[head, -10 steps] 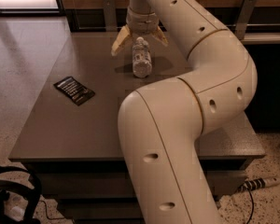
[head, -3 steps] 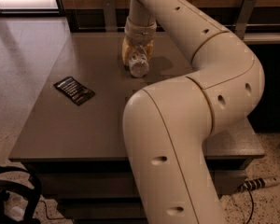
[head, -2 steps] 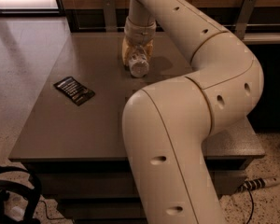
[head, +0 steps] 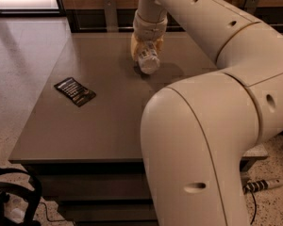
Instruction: Place blue plastic bottle upright
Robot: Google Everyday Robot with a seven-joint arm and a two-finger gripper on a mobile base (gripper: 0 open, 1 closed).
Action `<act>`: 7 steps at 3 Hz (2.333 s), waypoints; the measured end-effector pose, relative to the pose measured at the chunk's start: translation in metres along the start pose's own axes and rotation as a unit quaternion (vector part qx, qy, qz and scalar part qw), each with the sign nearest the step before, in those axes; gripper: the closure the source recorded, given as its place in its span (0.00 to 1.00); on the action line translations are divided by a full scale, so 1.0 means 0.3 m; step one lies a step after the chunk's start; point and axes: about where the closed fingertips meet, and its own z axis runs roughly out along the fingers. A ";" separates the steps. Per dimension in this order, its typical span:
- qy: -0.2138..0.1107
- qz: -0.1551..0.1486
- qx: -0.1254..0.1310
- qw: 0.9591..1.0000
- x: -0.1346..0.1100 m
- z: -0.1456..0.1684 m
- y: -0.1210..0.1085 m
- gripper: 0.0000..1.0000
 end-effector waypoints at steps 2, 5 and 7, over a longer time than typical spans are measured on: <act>-0.130 -0.027 -0.041 0.990 0.106 -0.171 -0.149 1.00; -0.344 -0.179 -0.110 0.915 -0.019 -0.444 -0.232 1.00; -0.385 -0.304 -0.130 0.862 -0.139 -0.472 -0.111 1.00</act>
Offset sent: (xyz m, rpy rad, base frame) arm -0.0378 -0.0925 0.0672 0.2237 -0.3722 0.0927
